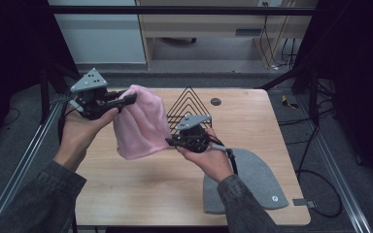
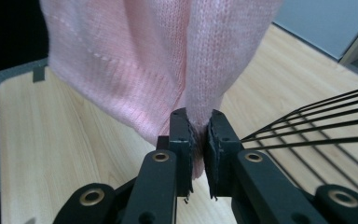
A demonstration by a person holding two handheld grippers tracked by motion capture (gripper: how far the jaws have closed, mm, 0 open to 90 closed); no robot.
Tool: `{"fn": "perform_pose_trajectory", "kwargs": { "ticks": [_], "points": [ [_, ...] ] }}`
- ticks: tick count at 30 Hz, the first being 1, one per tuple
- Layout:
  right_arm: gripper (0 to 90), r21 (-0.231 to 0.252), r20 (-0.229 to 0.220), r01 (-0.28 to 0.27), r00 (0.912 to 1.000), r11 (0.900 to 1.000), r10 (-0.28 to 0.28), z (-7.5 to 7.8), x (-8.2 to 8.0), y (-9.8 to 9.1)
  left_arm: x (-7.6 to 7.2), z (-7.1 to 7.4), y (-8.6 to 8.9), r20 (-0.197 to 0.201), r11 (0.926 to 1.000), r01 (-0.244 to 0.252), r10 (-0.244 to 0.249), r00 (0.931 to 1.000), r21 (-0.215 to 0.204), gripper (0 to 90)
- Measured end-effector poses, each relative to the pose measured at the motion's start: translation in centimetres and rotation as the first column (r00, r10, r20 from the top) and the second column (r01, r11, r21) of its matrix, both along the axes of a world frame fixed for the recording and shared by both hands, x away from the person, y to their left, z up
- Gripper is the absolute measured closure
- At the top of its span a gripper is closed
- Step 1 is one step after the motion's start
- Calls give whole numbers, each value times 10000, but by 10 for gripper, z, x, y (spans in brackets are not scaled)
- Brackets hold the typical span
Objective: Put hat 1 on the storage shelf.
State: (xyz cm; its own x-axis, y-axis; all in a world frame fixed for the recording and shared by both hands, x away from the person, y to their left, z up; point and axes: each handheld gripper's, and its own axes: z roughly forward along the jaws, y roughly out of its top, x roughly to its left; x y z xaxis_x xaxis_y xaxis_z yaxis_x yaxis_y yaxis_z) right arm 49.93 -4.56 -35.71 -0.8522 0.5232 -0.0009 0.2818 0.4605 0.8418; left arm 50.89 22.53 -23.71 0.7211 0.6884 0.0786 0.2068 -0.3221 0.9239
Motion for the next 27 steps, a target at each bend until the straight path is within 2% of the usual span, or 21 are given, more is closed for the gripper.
{"fn": "perform_pose_trajectory", "kwargs": {
  "ticks": [4,7,12,19,27],
  "points": [
    [824,-96,110,-25,9999,10000,27,19,9,-9,15,10,-4,96,9991,100,-96,9999,-419,752],
    [824,-201,111,50,9999,9998,-48,27,14,-12,21,13,-7,217,9990,104,-94,9997,-440,752],
    [826,-193,229,89,9997,9998,-85,47,29,-16,37,21,-11,190,9970,-60,75,9998,-773,752],
    [826,-75,323,234,9992,9997,-231,58,41,-22,48,29,-12,322,9960,-219,248,9992,-865,752],
    [830,401,385,543,9977,9977,-559,64,56,-39,56,41,-22,553,9950,-120,175,9983,-994,752]
  ]
}}
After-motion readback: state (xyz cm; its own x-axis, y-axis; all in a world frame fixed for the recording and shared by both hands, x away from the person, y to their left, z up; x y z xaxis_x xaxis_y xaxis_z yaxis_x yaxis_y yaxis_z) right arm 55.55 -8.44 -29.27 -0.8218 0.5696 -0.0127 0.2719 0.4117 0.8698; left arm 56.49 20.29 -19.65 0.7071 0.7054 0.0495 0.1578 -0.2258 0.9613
